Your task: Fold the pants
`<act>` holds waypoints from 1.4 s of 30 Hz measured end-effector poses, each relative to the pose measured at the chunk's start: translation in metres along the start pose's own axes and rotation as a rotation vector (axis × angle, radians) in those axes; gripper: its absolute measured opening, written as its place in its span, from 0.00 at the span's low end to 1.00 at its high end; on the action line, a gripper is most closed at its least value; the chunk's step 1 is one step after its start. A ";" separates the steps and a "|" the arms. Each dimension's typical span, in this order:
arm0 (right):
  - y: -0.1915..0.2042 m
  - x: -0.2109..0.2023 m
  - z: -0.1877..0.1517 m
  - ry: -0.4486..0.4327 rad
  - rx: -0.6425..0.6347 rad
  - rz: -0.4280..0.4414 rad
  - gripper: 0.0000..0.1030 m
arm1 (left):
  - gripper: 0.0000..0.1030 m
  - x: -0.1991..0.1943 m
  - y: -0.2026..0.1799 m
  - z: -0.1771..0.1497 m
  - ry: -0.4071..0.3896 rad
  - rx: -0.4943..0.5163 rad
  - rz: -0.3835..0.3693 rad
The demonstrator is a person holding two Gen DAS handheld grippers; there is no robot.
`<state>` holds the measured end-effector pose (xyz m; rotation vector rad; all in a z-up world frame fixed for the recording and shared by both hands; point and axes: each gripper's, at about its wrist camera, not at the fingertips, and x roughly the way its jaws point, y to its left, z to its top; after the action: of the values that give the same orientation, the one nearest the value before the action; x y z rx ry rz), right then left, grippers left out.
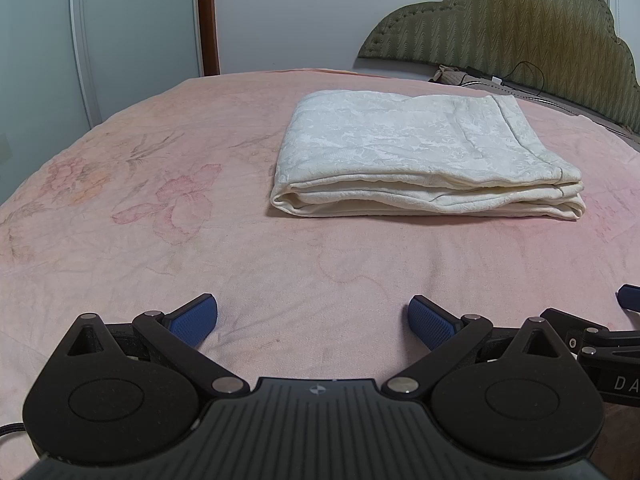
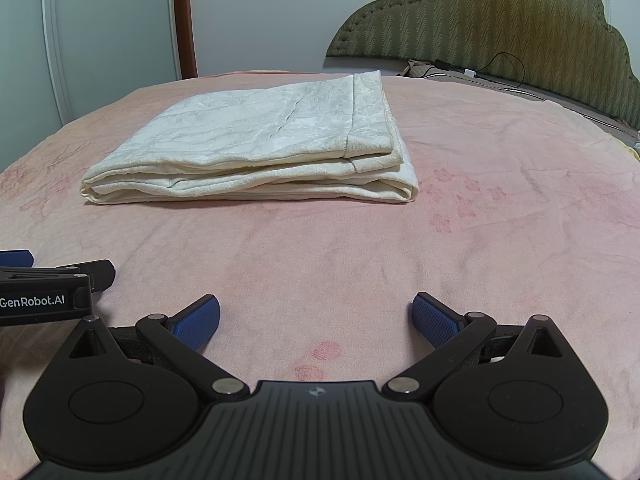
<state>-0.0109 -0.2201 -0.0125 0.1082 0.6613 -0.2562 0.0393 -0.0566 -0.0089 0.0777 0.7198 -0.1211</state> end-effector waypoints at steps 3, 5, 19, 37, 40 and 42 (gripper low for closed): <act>0.000 0.000 0.000 0.000 0.000 0.000 1.00 | 1.00 0.000 0.000 0.000 0.000 0.000 0.000; 0.000 0.000 0.000 0.000 0.000 0.000 1.00 | 1.00 0.000 0.000 0.000 0.000 0.000 0.000; 0.000 0.000 0.000 0.000 0.000 0.000 1.00 | 1.00 0.000 -0.001 0.001 -0.002 0.017 0.002; 0.000 0.000 0.000 0.000 0.000 0.000 1.00 | 1.00 -0.002 0.004 0.005 -0.002 0.017 0.020; 0.000 0.000 0.000 0.000 0.000 0.000 1.00 | 1.00 -0.002 0.004 0.006 -0.001 0.013 0.020; 0.000 0.000 0.000 0.000 0.000 0.000 1.00 | 1.00 -0.002 0.005 0.006 0.001 0.012 0.019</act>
<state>-0.0108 -0.2204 -0.0120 0.1086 0.6614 -0.2561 0.0425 -0.0522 -0.0028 0.0955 0.7190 -0.1072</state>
